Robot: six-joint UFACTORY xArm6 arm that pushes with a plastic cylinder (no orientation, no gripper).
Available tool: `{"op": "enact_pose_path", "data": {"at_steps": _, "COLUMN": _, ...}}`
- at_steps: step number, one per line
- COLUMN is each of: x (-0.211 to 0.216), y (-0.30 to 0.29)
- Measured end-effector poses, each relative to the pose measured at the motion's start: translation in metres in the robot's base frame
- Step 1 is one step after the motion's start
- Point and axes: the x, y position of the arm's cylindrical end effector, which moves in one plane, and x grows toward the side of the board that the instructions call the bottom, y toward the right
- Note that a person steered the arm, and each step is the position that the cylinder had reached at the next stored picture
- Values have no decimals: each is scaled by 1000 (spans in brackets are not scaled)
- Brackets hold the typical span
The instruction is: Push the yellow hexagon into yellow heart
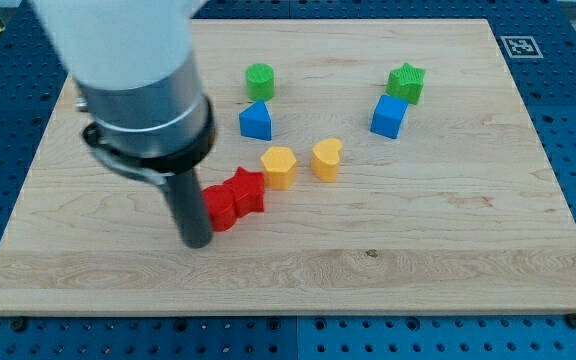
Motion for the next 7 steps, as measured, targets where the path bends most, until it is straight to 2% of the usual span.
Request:
{"op": "enact_pose_path", "data": {"at_steps": 1, "x": -8, "y": -2}}
{"op": "enact_pose_path", "data": {"at_steps": 2, "x": -22, "y": -41}}
{"op": "enact_pose_path", "data": {"at_steps": 3, "x": -50, "y": -55}}
{"op": "enact_pose_path", "data": {"at_steps": 4, "x": -71, "y": -5}}
{"op": "enact_pose_path", "data": {"at_steps": 6, "x": -75, "y": 118}}
{"op": "enact_pose_path", "data": {"at_steps": 7, "x": -73, "y": 136}}
